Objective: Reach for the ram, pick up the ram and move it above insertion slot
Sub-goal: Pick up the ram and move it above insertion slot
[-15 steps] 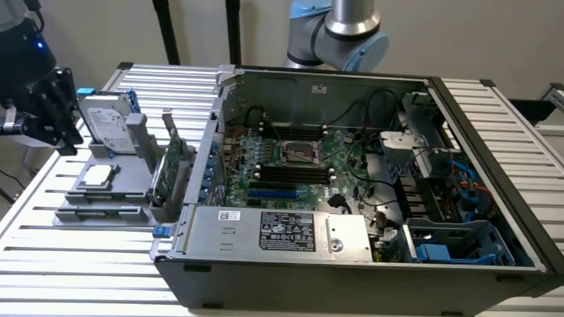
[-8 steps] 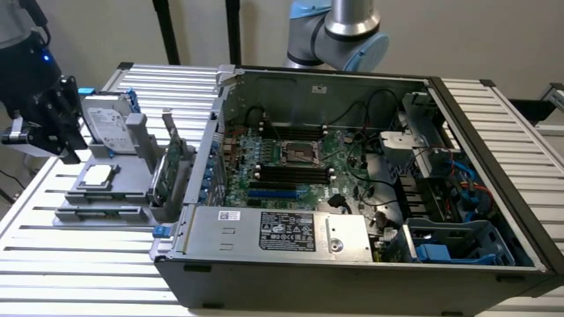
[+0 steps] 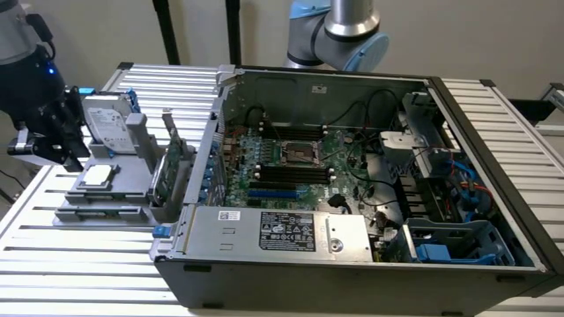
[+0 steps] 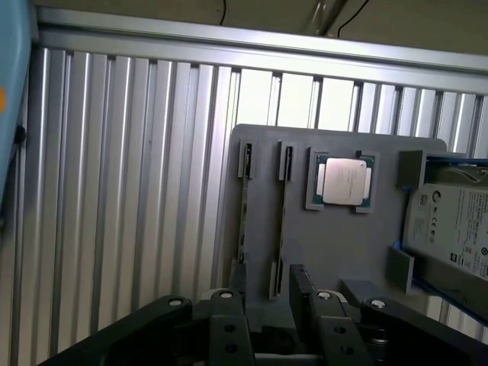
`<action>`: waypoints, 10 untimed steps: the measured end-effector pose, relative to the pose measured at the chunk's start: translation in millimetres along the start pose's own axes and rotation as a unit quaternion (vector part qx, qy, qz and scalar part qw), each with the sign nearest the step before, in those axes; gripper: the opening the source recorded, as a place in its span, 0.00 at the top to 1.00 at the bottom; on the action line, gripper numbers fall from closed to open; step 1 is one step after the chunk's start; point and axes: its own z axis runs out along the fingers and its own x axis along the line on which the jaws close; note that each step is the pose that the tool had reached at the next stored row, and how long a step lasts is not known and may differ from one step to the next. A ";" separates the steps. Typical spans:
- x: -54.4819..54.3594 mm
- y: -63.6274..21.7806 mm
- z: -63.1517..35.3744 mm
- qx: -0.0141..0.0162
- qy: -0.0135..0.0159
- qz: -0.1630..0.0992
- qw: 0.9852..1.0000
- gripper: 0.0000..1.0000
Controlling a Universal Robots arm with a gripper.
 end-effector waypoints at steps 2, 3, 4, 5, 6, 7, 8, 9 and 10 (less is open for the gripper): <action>0.9 0.3 3.6 0.000 0.000 0.000 1.000 0.64; 1.3 0.4 5.4 0.000 0.000 0.000 1.000 0.64; 1.8 0.6 7.2 0.000 0.000 0.000 1.000 0.64; 2.2 0.8 9.1 0.000 0.000 0.000 1.000 0.64; 2.7 0.9 10.9 0.000 0.000 0.000 1.000 0.64; 3.1 1.1 12.7 0.000 0.000 0.000 1.000 0.64; 3.5 1.3 14.5 0.000 0.000 0.000 1.000 0.64; 3.9 1.4 16.3 0.000 0.000 0.000 1.000 0.64; 4.2 1.6 18.1 0.000 0.000 0.000 1.000 0.64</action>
